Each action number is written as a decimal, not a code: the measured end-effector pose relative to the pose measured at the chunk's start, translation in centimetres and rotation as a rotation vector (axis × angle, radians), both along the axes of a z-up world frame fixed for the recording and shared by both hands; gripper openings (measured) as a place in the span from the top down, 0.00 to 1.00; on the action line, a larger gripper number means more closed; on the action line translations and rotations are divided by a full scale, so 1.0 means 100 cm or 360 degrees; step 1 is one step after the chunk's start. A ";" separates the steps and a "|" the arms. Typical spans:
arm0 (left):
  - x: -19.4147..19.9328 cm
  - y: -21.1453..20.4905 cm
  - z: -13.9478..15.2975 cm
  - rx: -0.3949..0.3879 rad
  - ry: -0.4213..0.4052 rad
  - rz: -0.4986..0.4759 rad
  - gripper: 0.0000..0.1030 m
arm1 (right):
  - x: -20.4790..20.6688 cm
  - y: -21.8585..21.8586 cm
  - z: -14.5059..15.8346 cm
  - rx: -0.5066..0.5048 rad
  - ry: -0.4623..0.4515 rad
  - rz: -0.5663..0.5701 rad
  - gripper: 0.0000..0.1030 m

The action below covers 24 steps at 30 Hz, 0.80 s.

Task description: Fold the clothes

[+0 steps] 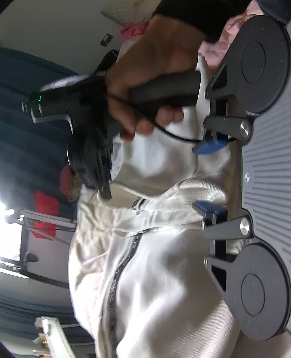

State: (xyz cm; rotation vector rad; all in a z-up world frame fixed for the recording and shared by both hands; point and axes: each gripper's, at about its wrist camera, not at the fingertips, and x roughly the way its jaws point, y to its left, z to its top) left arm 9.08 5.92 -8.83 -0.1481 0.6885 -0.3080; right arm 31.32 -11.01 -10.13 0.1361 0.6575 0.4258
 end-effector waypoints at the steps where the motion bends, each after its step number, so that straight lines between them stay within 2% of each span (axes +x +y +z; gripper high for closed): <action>1: -0.004 0.001 0.004 0.0008 -0.0027 0.0025 0.32 | -0.006 -0.004 0.008 0.0008 -0.0016 -0.0018 0.78; 2: -0.007 0.001 0.009 0.0016 -0.0054 0.0050 0.19 | -0.014 -0.009 0.016 0.0015 -0.0032 -0.0021 0.71; 4: -0.017 0.005 0.019 0.0034 -0.0135 0.0119 0.10 | -0.034 -0.019 0.032 0.0018 -0.0087 -0.0019 0.41; 5: -0.022 0.007 0.024 0.0043 -0.0178 0.0141 0.05 | -0.047 -0.024 0.040 0.0016 -0.0133 -0.0030 0.35; 8: -0.028 0.007 0.039 0.0115 -0.0293 0.0178 0.02 | -0.083 -0.041 0.061 0.0018 -0.0225 -0.0079 0.21; 10: -0.032 0.007 0.046 0.0168 -0.0351 0.0223 0.00 | -0.108 -0.052 0.073 0.0021 -0.0265 -0.0118 0.21; 16: -0.045 0.006 0.056 0.0198 -0.0389 0.0242 0.00 | -0.177 -0.082 0.082 0.0068 -0.0333 -0.0225 0.21; 20: -0.068 0.001 0.061 0.0201 -0.0409 0.0258 0.00 | -0.211 -0.095 0.069 0.0068 -0.0374 -0.0294 0.21; 24: -0.079 -0.006 0.058 0.0200 -0.0425 0.0276 0.00 | -0.219 -0.103 0.048 -0.0006 -0.0353 -0.0340 0.21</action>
